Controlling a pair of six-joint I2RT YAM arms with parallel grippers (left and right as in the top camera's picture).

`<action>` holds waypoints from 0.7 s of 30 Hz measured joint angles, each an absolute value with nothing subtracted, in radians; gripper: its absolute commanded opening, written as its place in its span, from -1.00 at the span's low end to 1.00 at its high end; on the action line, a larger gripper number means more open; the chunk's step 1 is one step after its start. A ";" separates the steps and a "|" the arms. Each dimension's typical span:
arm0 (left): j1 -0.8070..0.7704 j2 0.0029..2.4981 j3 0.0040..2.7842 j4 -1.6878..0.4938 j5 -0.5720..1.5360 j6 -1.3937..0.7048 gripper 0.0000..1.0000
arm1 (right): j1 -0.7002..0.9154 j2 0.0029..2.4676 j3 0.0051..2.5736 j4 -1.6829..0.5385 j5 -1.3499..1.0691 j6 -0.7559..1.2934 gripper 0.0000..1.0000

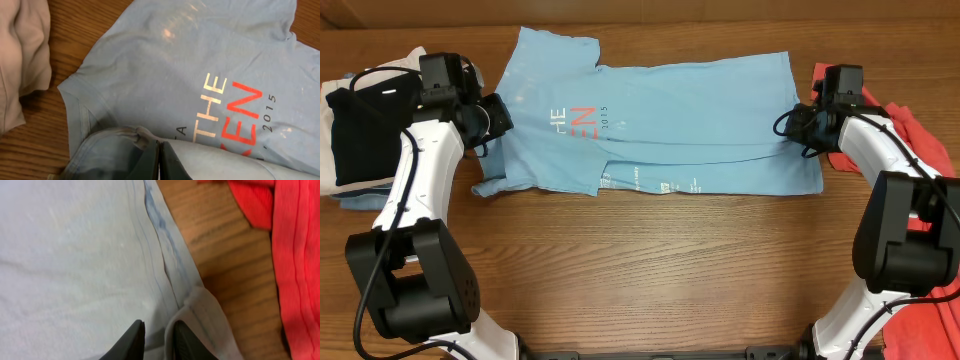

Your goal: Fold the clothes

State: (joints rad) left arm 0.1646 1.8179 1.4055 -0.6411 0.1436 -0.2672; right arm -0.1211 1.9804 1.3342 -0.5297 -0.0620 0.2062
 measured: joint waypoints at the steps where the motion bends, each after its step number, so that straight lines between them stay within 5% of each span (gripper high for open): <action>1: 0.165 1.818 1.406 -0.645 0.142 -0.271 -0.92 | -0.121 1.980 1.334 -0.517 -0.062 0.206 -0.53; 21: 0.177 1.818 1.405 -0.739 0.395 -0.389 -0.92 | -0.121 1.980 1.334 -0.426 -0.062 0.206 -0.54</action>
State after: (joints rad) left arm 0.1768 1.8179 1.4052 -0.7395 0.3946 -0.3889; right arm -0.1207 1.9804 1.3342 -0.4255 -0.0620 0.2058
